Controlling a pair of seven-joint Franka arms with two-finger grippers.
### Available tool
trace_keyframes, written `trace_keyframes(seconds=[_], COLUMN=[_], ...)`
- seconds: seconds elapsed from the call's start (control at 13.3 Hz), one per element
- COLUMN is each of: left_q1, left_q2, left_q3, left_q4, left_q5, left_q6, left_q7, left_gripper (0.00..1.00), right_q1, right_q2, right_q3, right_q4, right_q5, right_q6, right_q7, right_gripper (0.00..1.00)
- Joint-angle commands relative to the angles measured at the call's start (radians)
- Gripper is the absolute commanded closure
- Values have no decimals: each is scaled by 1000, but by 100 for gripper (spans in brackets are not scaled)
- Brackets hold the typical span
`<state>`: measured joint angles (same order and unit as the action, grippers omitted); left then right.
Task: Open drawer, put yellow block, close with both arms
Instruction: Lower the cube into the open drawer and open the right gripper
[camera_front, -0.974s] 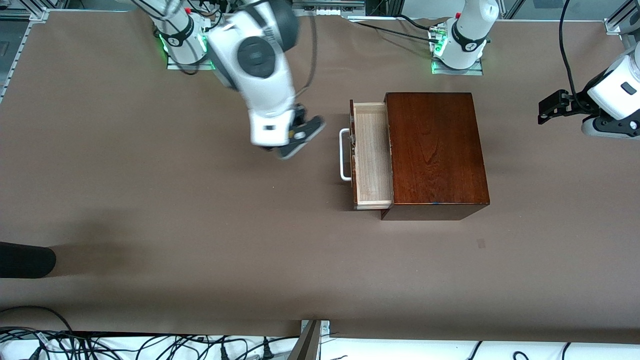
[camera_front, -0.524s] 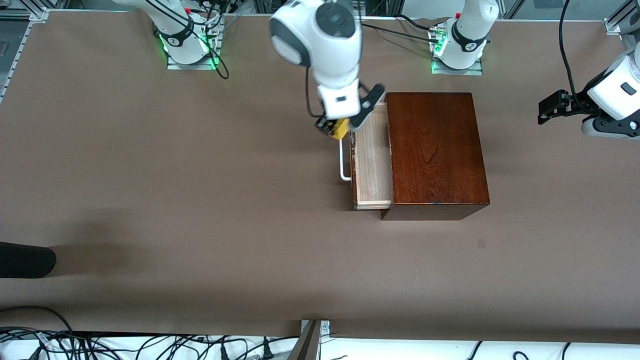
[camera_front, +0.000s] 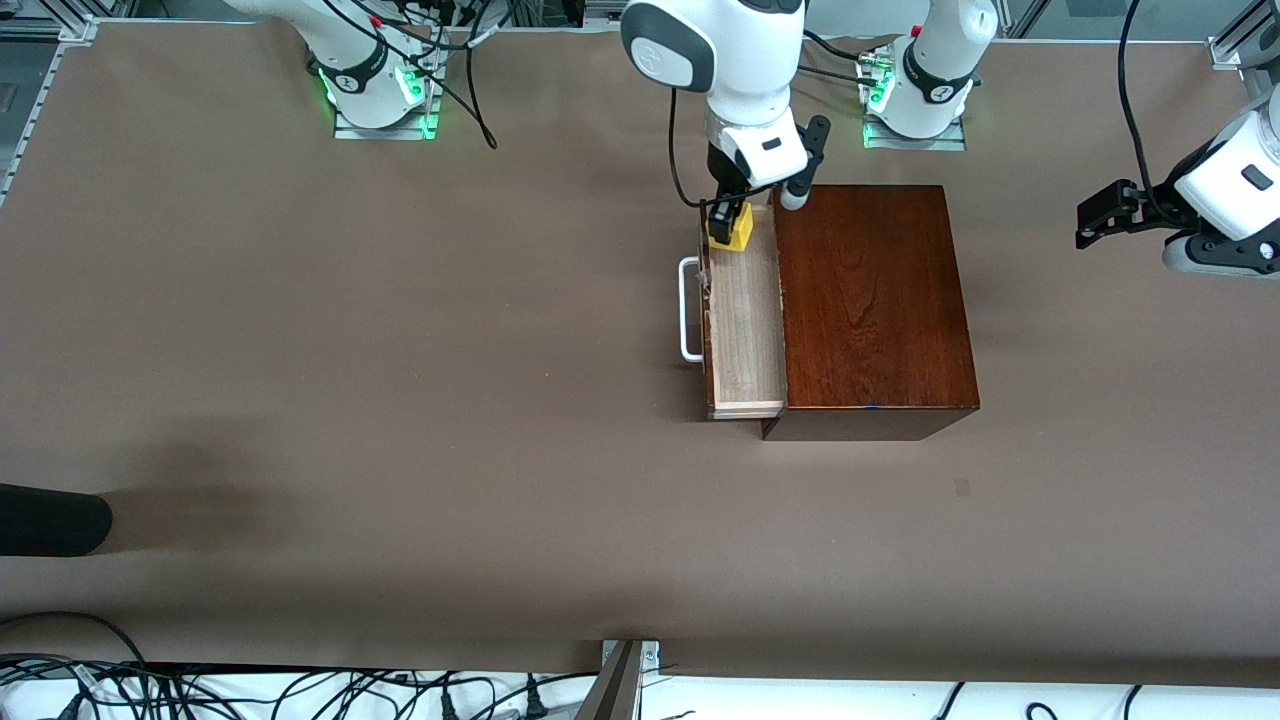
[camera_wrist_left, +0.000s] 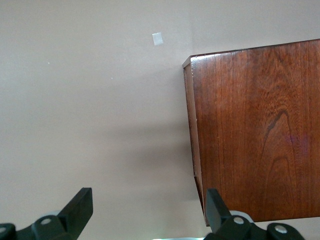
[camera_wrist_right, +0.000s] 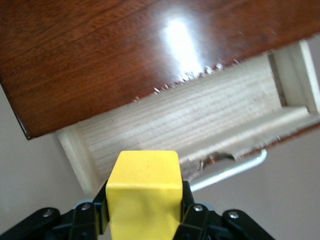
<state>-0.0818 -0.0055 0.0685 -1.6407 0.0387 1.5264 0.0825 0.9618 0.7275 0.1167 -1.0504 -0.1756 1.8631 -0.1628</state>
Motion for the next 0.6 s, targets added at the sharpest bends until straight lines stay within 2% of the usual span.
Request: trace_keyframes(seconds=[0.0, 0.3, 0.52], left_q1=[-3, -3, -3], left_q2=[12, 12, 12], left_q3=[1, 1, 1], left_q4=[28, 30, 30], left_q5=[20, 20, 20], left_q6=[-20, -20, -20], left_q7=[14, 14, 14], left_gripper=[0, 0, 0], right_q1=[15, 21, 28], right_q2=[64, 107, 121], right_q3=[-5, -26, -26], right_q4=[75, 81, 79], right_q5=[-18, -25, -70], right_q6=[23, 71, 77], right_q7=[-44, -150, -161], right_gripper=[100, 100, 100])
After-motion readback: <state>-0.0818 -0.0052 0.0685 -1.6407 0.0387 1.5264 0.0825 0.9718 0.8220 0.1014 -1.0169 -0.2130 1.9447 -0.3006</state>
